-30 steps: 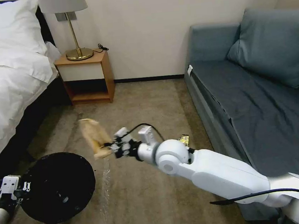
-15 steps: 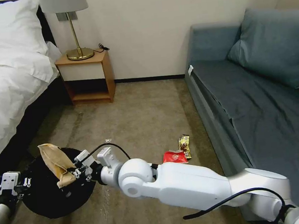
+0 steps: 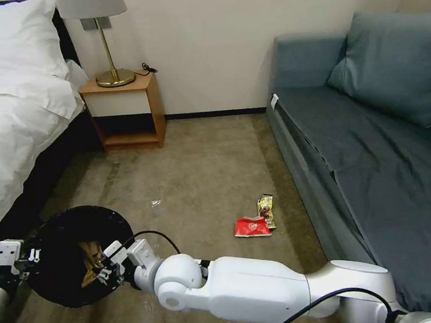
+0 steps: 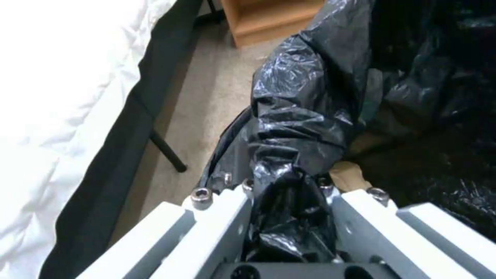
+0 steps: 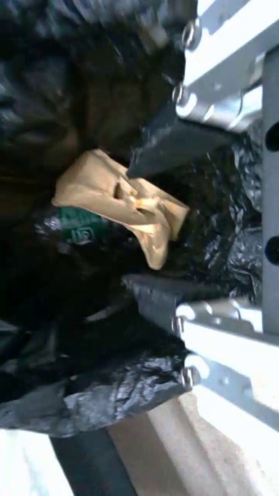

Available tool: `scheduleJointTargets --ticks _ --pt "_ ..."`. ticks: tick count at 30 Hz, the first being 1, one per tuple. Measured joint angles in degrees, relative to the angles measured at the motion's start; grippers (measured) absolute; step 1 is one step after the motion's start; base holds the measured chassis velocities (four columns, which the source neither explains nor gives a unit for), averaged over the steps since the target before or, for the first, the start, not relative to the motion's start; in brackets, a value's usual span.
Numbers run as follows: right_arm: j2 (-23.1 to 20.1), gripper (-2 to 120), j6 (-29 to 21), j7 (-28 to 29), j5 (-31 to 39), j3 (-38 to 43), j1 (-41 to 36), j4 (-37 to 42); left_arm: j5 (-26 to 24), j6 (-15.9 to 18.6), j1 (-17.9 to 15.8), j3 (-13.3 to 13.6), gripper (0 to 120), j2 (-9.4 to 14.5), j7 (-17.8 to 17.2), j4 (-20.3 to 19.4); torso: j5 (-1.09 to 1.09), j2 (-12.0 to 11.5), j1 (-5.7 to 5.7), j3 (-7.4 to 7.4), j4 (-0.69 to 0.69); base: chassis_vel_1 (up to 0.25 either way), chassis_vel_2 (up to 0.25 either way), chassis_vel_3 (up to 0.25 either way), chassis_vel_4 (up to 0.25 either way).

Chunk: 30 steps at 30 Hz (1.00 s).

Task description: Pick up the trash bin, then pick up the garbage on the floor and place it into the trash bin.

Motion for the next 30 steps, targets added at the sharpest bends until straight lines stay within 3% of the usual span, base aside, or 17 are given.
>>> scheduleJointTargets --ticks 2,11,22,30 --pt "-0.31 57 0.10 0.25 0.14 0.32 0.44 0.52 0.00 -0.08 0.00 -0.02 2 0.00 0.03 0.15 0.00 0.00 0.00 0.00 0.00 0.000 0.000 0.000 0.000" --pt "-6.27 96 -0.03 3.13 1.03 6.44 3.31 4.77 -0.73 -0.57 -2.81 0.58 2 0.59 0.04 2.18 0.00 0.00 0.00 0.00 -0.01 0.000 0.000 0.000 0.000" --pt "-10.10 100 -0.94 11.76 2.97 16.66 -0.73 -0.29 -3.04 -0.31 -3.77 -0.66 2 4.16 -0.22 2.10 0.01 0.00 0.00 0.00 0.01 0.000 0.000 0.000 0.000" --pt "-13.83 100 -1.14 10.44 2.30 26.14 -3.37 -5.99 -4.33 0.36 -4.77 -0.77 2 5.36 -0.57 1.68 0.02 0.00 0.00 0.01 0.00 0.000 0.000 0.000 0.000"
